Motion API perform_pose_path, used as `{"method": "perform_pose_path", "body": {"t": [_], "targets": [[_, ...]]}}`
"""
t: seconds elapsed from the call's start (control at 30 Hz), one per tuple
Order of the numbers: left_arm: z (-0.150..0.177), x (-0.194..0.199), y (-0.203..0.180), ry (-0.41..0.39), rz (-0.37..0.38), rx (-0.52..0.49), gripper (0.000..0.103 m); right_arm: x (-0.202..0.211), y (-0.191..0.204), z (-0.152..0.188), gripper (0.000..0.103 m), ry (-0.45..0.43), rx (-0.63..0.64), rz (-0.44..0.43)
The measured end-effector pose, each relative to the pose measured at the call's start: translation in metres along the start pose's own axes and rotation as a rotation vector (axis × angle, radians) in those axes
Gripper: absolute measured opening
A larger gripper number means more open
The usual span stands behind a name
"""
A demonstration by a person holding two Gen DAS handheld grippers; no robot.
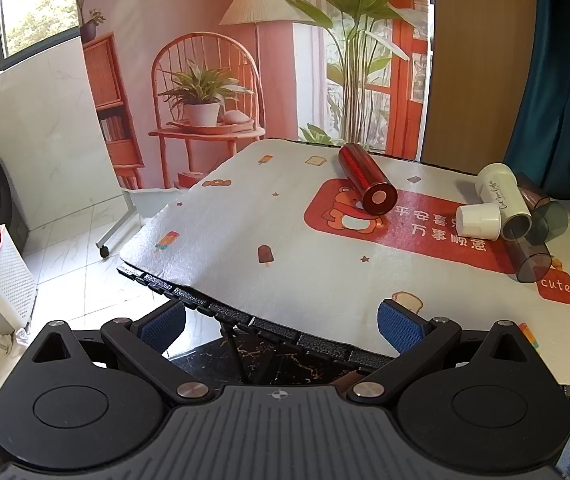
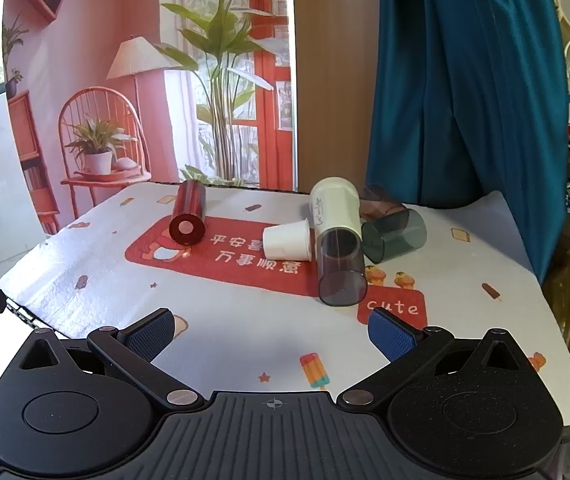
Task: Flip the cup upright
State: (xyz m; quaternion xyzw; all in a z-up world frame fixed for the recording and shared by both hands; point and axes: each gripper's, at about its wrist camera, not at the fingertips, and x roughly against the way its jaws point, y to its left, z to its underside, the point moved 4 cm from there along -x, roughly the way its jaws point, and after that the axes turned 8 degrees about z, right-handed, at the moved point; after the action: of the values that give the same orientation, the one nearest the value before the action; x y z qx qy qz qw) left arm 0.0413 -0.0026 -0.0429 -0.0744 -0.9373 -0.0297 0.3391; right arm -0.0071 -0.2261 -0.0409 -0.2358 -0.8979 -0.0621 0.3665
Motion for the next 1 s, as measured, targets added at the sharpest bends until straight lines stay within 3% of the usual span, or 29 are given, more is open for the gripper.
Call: {"method": "perform_pose_path", "body": {"t": [1.0], "targets": [[0.0019, -0.0022, -0.001, 0.015, 0.002, -0.003, 0.103, -0.0012, 0.0011, 0.0009, 0.103, 0.01, 0.0, -0.001]]}}
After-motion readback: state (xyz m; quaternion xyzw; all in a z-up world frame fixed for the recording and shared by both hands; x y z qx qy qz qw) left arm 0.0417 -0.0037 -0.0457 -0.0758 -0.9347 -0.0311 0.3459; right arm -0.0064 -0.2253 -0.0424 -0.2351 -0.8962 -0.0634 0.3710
